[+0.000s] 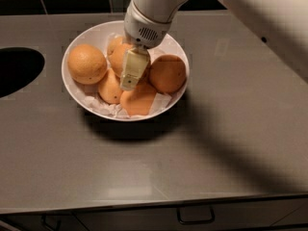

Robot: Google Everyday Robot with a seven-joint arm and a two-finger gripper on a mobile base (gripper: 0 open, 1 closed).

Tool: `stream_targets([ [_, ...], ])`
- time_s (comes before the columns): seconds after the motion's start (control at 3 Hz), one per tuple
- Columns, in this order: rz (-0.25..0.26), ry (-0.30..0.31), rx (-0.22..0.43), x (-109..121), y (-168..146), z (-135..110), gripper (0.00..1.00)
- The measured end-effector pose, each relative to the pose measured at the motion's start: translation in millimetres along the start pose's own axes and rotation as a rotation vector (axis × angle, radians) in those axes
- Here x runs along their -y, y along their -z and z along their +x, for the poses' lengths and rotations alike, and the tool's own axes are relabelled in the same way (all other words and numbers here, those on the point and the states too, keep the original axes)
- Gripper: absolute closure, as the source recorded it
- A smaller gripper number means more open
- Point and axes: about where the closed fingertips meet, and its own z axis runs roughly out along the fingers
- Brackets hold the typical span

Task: Pick orange from white bowl

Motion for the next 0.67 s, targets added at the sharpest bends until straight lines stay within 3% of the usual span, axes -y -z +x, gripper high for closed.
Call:
stream_targets([
  [0.33, -0.001, -0.001, 0.0, -0.9, -3.2, 1.7, 0.16],
  [0.67, -0.002, -0.001, -0.001, -1.4, -4.6, 2.1, 0.31],
])
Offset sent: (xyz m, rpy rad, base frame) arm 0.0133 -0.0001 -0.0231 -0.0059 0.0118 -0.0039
